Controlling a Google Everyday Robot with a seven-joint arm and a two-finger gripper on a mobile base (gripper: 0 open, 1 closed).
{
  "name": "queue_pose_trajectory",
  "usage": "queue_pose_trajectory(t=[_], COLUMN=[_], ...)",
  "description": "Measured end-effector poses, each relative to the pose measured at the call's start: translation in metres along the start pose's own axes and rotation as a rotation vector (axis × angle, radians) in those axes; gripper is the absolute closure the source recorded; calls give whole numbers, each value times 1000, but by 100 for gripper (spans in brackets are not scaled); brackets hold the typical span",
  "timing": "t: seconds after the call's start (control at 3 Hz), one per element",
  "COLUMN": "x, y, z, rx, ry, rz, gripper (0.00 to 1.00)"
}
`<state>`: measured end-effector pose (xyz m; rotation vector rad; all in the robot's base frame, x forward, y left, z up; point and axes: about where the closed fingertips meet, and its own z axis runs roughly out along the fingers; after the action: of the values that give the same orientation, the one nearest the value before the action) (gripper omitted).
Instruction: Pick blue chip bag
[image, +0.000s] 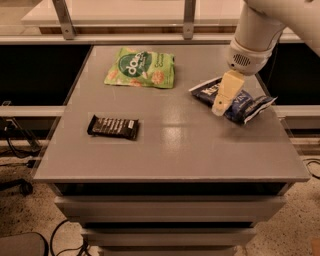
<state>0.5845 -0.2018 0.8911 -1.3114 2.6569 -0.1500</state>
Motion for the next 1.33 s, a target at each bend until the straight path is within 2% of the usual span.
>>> queue_pose_trajectory(t=[0.33, 0.67, 1.0, 1.33], x=[6, 8, 7, -3], y=[-8, -13, -16, -22], z=[23, 47, 54, 38], rx=[-27, -58, -66, -32], ry=[22, 42, 48, 27], rz=[42, 73, 78, 68], gripper=[0, 21, 44, 67])
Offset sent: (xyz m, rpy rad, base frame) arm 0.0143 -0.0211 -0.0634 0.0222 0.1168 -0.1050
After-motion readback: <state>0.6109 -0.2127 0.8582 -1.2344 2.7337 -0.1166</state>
